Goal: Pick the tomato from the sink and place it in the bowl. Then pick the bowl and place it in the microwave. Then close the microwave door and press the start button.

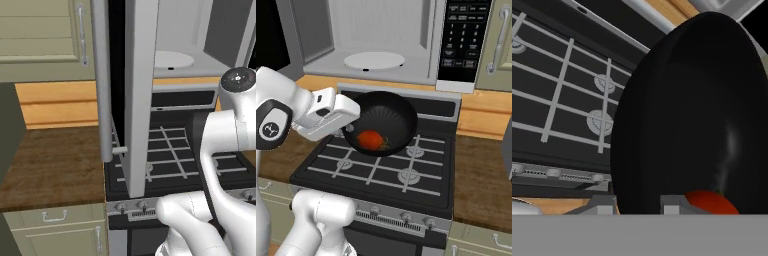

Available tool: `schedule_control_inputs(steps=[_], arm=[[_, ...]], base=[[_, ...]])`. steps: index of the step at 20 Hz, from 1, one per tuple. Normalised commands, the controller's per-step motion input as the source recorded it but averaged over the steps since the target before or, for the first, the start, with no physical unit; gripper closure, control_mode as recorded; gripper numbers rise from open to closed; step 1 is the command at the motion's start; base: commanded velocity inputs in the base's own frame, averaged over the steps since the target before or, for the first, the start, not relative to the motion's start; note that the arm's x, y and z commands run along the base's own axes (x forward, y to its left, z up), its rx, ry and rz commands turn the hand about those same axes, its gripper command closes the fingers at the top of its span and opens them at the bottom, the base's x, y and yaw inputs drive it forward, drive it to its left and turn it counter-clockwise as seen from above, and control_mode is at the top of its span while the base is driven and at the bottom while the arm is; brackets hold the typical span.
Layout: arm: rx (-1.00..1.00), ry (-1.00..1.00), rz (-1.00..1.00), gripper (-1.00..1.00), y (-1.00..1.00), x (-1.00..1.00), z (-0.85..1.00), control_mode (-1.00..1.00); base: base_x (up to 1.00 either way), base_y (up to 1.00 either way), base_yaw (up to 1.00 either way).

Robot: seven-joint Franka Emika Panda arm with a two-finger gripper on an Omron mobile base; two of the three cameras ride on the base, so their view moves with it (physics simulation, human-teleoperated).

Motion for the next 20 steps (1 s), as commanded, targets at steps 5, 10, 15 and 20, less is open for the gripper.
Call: schedule_control_inputs(steps=[5, 10, 15, 20], arm=[[0.00, 0.00, 0.00, 1.00, 0.00, 0.00, 0.00, -1.00], [0.00, 0.00, 0.00, 1.00, 0.01, 0.00, 0.00, -1.00], [-0.01, -0.10, 0.02, 1.00, 0.36, -0.71, 0.00, -1.00], [0.01, -0.04, 0.10, 1.00, 0.33, -0.58, 0.08, -1.00]], base=[[0.00, 0.00, 0.00], [0.00, 0.00, 0.00], [0.00, 0.00, 0.00], [0.00, 0.00, 0.00]])
